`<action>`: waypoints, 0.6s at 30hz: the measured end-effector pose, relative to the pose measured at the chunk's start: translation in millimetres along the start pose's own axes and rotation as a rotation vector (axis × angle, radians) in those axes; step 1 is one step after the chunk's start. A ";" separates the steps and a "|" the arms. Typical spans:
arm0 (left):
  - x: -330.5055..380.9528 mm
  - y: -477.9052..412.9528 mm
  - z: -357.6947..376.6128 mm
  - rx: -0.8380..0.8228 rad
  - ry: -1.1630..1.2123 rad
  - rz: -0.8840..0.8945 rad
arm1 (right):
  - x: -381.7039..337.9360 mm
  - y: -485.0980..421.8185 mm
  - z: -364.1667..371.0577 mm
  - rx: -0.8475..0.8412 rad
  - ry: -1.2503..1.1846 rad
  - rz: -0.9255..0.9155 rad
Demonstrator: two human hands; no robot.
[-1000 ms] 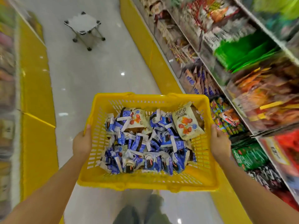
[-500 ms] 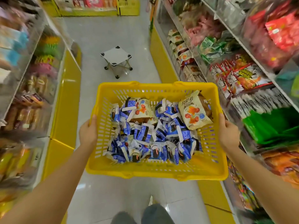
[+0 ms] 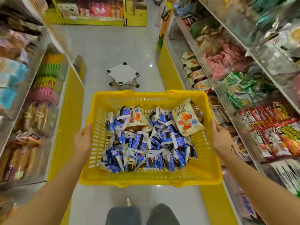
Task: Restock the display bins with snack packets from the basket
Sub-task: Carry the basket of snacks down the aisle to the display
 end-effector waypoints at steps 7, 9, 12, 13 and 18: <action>67.6 -131.6 12.4 -0.008 -0.004 0.020 | -60.4 -122.4 23.1 0.027 -0.037 0.030; 90.3 -168.7 20.3 0.004 -0.033 0.034 | -80.1 -166.4 26.7 0.035 -0.062 0.021; 125.3 -219.4 30.0 0.063 -0.059 0.057 | -114.8 -231.5 32.5 0.012 -0.088 -0.003; 137.9 -235.9 31.7 0.071 -0.070 0.074 | -126.7 -251.3 35.6 0.007 -0.093 -0.014; 183.8 -324.9 29.4 0.060 -0.120 0.071 | -185.3 -335.9 56.9 0.018 -0.077 -0.002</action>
Point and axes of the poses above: each hand's wrist, its own y-axis away from the middle knuckle, its own z-axis out of the palm, x = y × z, the point moved 2 cm from there along -y, towards the middle knuckle, and after that the axes turned 15 degrees about -x, right-handed, at the moved point
